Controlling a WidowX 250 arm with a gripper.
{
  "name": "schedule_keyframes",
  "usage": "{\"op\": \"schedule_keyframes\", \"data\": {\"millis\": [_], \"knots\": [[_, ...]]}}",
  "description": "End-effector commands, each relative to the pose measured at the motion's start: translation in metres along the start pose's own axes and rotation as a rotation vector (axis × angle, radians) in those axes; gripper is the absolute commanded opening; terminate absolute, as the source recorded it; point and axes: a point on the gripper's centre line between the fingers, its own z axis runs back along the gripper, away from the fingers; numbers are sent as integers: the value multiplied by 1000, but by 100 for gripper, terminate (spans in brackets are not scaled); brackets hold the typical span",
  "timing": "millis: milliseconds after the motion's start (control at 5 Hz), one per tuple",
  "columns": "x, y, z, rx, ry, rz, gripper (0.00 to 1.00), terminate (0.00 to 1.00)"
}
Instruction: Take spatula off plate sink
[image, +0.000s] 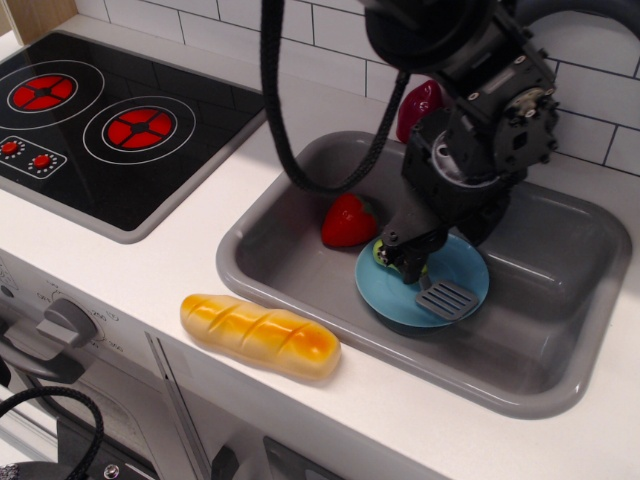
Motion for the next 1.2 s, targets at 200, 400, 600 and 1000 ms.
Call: {"op": "schedule_keyframes", "data": {"millis": [200, 400, 600, 1000], "knots": [[13, -2, -19, 14, -43, 148, 100, 0], [13, -4, -27, 32, -50, 162, 100, 0], [10, -2, -31, 38, -49, 169, 100, 0], [9, 1, -25, 30, -35, 180, 0, 0]]}}
